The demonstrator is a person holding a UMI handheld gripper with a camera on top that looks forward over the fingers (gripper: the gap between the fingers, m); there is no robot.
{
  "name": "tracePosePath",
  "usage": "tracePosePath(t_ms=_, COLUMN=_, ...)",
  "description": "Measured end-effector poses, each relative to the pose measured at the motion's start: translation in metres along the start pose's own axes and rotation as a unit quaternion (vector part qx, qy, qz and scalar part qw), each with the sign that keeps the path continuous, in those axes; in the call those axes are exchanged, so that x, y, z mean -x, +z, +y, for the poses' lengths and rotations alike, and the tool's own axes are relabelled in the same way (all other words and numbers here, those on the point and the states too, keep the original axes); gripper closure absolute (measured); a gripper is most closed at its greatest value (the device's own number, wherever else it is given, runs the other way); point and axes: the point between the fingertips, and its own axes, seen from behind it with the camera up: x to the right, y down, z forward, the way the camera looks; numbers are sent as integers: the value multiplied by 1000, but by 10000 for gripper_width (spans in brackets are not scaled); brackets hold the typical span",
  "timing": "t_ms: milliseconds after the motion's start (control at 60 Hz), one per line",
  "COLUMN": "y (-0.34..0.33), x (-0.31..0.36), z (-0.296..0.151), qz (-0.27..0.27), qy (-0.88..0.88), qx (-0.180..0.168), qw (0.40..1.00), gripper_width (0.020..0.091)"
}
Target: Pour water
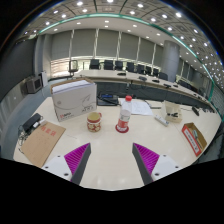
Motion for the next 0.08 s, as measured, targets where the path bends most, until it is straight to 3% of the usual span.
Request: tracePosePath(t_ms=83, y=-4, x=5, z=-1, qz=-6, qy=2, qx=-1, qw=1000, gripper_width=243)
